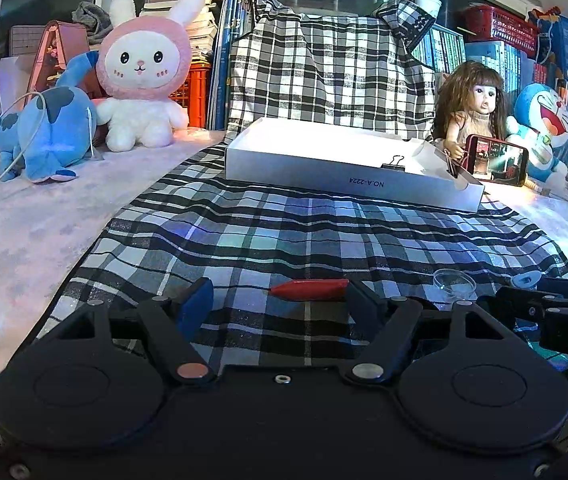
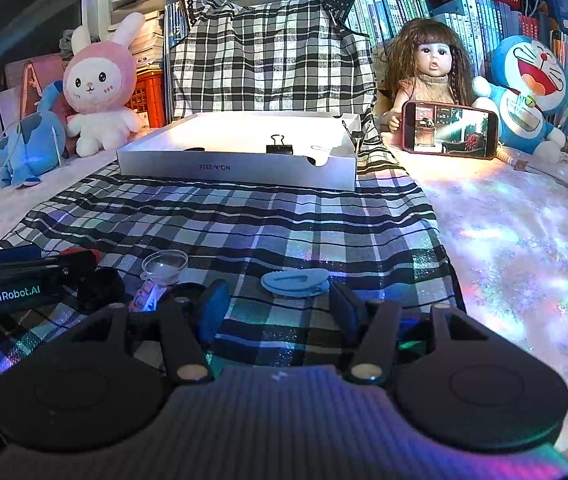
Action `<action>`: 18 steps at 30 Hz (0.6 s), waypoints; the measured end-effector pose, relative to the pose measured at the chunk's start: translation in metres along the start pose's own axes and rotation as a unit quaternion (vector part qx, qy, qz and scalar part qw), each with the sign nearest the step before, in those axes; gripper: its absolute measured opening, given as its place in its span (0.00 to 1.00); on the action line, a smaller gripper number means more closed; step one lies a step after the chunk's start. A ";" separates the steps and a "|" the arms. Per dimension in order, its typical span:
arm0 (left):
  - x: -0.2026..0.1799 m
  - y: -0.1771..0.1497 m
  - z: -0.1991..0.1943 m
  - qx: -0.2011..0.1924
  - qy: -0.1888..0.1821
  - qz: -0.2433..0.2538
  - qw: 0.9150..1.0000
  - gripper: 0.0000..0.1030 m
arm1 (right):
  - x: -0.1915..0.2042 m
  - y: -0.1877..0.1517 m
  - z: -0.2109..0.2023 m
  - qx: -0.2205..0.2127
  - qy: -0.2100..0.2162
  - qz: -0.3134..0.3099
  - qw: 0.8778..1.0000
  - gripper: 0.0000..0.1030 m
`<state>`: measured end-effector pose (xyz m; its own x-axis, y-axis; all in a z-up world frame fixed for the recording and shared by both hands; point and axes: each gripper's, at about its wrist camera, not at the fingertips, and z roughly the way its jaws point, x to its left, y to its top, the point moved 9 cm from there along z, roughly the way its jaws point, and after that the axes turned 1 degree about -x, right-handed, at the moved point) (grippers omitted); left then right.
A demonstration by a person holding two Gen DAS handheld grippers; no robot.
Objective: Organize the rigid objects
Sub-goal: 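Grasp the red stick with the left tool while the right tool grasps the light blue oval piece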
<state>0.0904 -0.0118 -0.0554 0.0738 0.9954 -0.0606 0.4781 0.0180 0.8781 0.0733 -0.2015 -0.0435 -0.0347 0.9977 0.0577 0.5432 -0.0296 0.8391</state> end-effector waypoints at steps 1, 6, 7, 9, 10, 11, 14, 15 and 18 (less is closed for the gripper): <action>-0.001 0.001 0.001 0.001 -0.001 0.000 1.000 0.67 | 0.000 0.001 0.001 -0.001 -0.002 -0.002 1.000 0.67; -0.005 0.004 0.002 0.011 -0.010 -0.011 1.000 0.65 | -0.002 0.003 0.005 -0.005 -0.013 -0.015 1.000 0.67; -0.007 0.004 0.002 0.013 -0.013 -0.012 1.000 0.65 | -0.003 0.003 0.005 -0.006 -0.014 -0.018 1.000 0.67; -0.009 0.004 0.001 0.017 -0.018 -0.014 1.000 0.64 | -0.005 0.004 0.006 -0.007 -0.016 -0.021 1.000 0.67; -0.010 0.005 0.001 0.019 -0.019 -0.015 1.000 0.64 | -0.006 0.004 0.007 -0.007 -0.016 -0.021 1.000 0.67; -0.011 0.005 0.002 0.021 -0.020 -0.017 0.999 0.64 | -0.006 0.005 0.007 -0.007 -0.017 -0.023 1.000 0.67; -0.013 0.007 0.005 0.022 -0.021 -0.021 0.999 0.61 | -0.007 0.006 0.008 -0.008 -0.018 -0.029 0.999 0.67; -0.014 0.007 0.006 0.022 -0.021 -0.020 0.999 0.60 | -0.007 0.006 0.008 -0.008 -0.018 -0.031 0.999 0.67; -0.017 0.008 0.010 0.023 -0.023 -0.009 0.999 0.53 | -0.007 0.007 0.010 -0.009 -0.019 -0.041 0.999 0.67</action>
<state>0.1021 -0.0296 -0.0525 0.1051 0.9896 -0.0986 0.5189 0.0300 0.8543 0.0852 -0.2085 -0.0435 -0.0473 0.9984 -0.0323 0.5247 0.0524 0.8496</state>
